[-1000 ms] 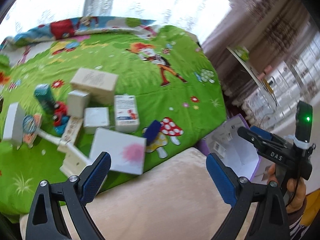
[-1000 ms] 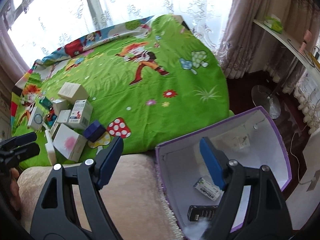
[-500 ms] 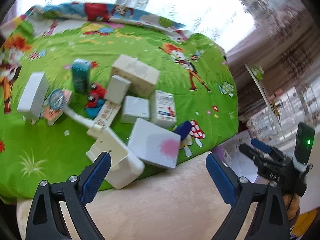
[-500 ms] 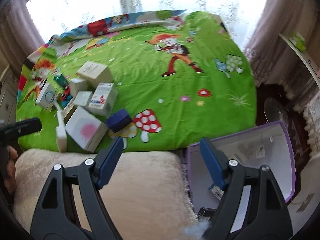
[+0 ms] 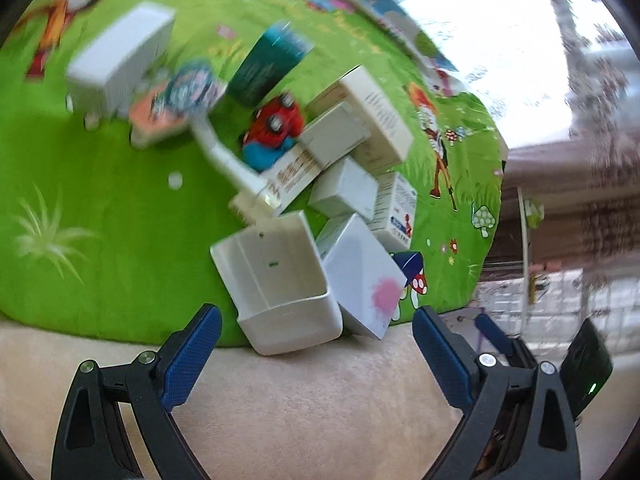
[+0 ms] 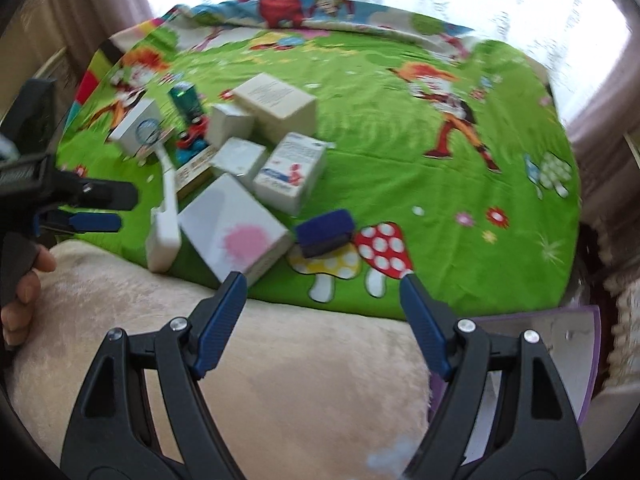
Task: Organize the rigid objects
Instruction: 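Grasp the white plastic holder with the left gripper while the right grasps the pink-stained white box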
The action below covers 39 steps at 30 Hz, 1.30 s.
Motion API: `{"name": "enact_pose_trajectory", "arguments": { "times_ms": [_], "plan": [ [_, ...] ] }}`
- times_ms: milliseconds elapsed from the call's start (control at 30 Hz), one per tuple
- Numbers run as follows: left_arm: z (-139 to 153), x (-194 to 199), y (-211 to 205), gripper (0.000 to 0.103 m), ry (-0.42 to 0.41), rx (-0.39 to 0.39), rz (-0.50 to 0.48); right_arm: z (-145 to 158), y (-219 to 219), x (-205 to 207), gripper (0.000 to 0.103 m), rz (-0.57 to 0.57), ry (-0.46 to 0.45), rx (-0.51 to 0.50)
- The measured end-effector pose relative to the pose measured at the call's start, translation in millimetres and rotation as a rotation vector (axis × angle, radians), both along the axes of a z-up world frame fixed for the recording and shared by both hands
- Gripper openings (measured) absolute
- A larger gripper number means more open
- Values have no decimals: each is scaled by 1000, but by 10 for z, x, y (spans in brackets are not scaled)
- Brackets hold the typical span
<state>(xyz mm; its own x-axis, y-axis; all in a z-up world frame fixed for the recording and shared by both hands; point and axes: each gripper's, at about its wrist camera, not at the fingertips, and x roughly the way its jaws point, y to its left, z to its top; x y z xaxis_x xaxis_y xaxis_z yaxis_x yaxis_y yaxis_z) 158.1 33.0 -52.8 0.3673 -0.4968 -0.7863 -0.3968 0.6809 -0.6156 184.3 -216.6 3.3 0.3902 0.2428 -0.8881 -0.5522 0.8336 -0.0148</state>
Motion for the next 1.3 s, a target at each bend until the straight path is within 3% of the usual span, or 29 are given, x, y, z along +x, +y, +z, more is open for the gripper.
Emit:
{"name": "enact_pose_trajectory", "arguments": {
  "times_ms": [200,433,700,767,833,867,900,1167,1300],
  "plan": [
    [-264,46,-9,97,93,-90,10,-90,281,-43,81,127,4,-52],
    [-365,93,2,97,126,-116,28,-201,459,-11,81,210,12,-96],
    [-452,170,-47,94,157,-140,14,-285,513,90,81,261,57,-73],
    [-457,165,-47,91,156,-138,12,-306,522,123,81,272,70,-62],
    [-457,158,-48,81,154,-130,9,-331,539,154,81,277,74,-67],
    [-457,150,-47,70,154,-131,8,-351,555,175,81,278,76,-73],
    [-476,143,-55,68,158,-145,1,-363,567,184,81,282,78,-78],
    [-345,32,-60,68,104,-130,6,-458,690,213,81,336,89,-100],
    [-226,-43,-31,68,62,-83,32,-493,727,225,81,343,93,-107]
  ]
}}
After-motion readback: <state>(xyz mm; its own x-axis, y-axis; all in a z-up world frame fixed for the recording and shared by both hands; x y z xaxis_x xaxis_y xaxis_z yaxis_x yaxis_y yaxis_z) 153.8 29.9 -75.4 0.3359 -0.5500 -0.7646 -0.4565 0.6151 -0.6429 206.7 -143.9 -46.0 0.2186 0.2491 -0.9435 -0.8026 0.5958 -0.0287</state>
